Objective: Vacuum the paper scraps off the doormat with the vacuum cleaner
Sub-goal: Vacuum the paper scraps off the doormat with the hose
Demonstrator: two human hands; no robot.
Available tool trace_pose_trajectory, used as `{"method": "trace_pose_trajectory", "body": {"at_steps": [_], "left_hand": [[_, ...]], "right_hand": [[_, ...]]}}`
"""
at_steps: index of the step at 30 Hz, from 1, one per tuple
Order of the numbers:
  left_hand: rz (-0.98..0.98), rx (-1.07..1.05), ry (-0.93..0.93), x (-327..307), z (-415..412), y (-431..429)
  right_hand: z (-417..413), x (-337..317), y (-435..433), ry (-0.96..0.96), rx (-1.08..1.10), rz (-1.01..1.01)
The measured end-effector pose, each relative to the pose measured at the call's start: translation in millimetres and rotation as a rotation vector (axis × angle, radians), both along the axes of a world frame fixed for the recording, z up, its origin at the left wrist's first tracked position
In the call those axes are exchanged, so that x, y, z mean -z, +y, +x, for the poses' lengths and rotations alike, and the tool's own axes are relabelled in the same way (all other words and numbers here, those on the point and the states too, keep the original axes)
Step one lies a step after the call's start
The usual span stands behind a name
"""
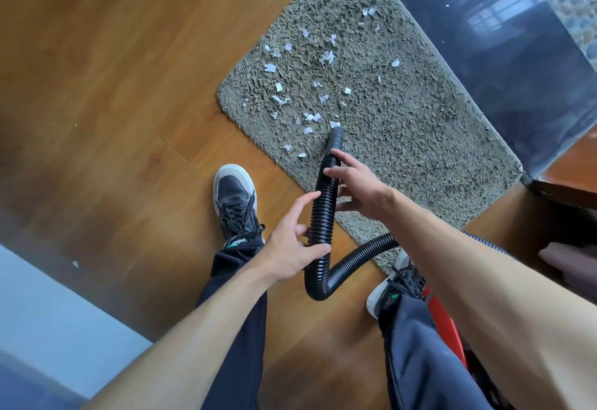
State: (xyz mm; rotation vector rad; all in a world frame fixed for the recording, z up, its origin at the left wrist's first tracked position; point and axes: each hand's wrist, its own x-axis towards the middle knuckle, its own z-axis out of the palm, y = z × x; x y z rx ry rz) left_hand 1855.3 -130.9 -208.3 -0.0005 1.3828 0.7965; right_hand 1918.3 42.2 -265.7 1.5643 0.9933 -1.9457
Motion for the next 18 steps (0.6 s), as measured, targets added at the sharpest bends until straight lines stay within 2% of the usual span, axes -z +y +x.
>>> {"method": "trace_pose_trajectory", "body": {"at_steps": [11,18], "left_hand": [[-0.018,0.001,0.015,0,-6,1],[-0.035,-0.019,0.07,-3,-9,-14]], "right_hand": [[-12,-2,0,0.025,-0.029,0.056],[-32,-2,-9,0.073,-0.173,0.008]]}}
